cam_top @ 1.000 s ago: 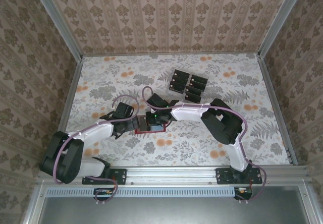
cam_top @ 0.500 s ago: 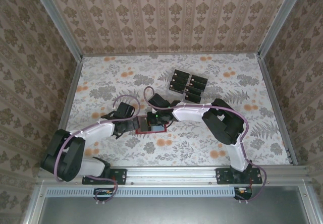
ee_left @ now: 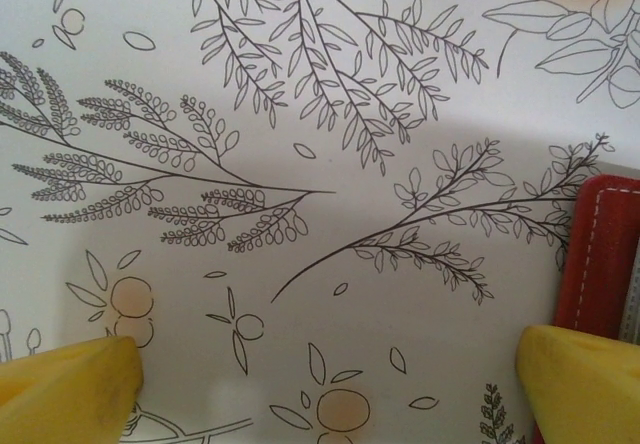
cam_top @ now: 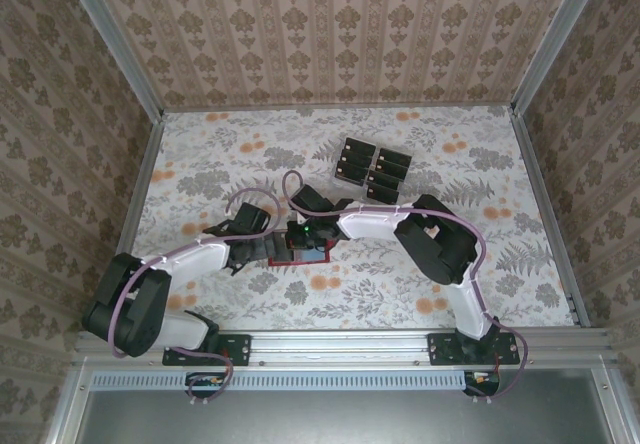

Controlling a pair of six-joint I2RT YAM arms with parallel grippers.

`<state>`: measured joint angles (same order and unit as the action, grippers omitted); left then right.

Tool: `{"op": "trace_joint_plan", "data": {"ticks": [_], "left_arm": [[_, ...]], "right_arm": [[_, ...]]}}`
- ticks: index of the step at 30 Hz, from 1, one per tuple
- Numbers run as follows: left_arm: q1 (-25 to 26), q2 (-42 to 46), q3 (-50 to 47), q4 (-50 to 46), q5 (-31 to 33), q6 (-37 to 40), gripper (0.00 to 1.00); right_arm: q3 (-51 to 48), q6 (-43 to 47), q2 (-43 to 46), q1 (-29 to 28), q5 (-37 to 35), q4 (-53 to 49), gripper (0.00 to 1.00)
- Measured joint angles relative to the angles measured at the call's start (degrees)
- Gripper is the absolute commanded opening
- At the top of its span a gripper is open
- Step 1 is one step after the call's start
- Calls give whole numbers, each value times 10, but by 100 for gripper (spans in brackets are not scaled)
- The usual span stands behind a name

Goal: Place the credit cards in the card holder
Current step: Insert the credit card into the card slot.

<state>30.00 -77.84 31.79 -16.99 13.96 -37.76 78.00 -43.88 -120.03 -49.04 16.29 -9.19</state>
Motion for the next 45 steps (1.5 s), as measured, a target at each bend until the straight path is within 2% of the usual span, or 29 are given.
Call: {"op": "trace_joint_plan", "data": {"ticks": [10, 15, 21, 30, 45], "left_arm": [[0, 2, 0, 0, 0, 0, 100], [-5, 15, -1, -3, -9, 0, 100], [-26, 44, -2, -1, -31, 1, 100], [-50, 44, -2, -1, -37, 3, 100], [-50, 23, -5, 13, -39, 3, 100]], "right_arm": [[8, 0, -2, 0, 8, -2, 7], [-26, 1, 39, 6, 6, -2, 10], [-31, 12, 77, 9, -13, -16, 9], [-15, 28, 59, 10, -43, -62, 5], [17, 32, 14, 6, -43, -74, 5]]}}
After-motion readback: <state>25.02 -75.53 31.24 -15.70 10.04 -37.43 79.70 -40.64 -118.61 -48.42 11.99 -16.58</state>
